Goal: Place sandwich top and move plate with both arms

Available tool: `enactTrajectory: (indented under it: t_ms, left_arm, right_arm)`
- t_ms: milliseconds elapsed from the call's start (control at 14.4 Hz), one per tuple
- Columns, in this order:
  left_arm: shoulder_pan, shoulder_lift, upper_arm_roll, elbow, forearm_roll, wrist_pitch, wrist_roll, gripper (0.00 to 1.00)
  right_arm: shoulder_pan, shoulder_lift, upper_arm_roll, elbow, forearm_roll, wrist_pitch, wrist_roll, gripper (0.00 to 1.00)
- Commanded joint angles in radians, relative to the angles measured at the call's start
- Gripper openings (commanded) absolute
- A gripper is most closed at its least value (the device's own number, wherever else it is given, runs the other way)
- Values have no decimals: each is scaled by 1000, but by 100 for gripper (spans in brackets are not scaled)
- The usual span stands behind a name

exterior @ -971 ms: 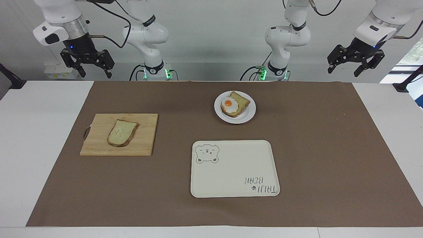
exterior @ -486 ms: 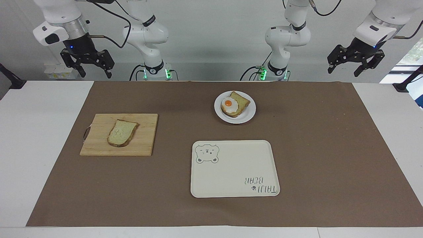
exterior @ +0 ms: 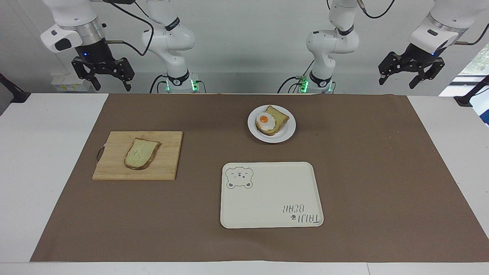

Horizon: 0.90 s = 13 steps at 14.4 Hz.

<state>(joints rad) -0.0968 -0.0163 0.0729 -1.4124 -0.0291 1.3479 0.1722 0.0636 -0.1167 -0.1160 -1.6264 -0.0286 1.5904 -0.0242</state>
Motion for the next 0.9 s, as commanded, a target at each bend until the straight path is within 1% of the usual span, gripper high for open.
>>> enactTrajectory:
  t_ms: [0,208,833]
  left_arm:
    - [3,-25,-2,-28,8,1,10,100]
    - [3,-25,-2,-28,8,2,10,100]
    - [3,-25,-2,-28,8,1,10,100]
  right_arm:
    - [-2,-12,1,-23,-2,22,-19,100]
    - [-7,-5,1,-23,-2,46,-25,100]
    - [-2,-5,1,-23,-2,43,-22,100]
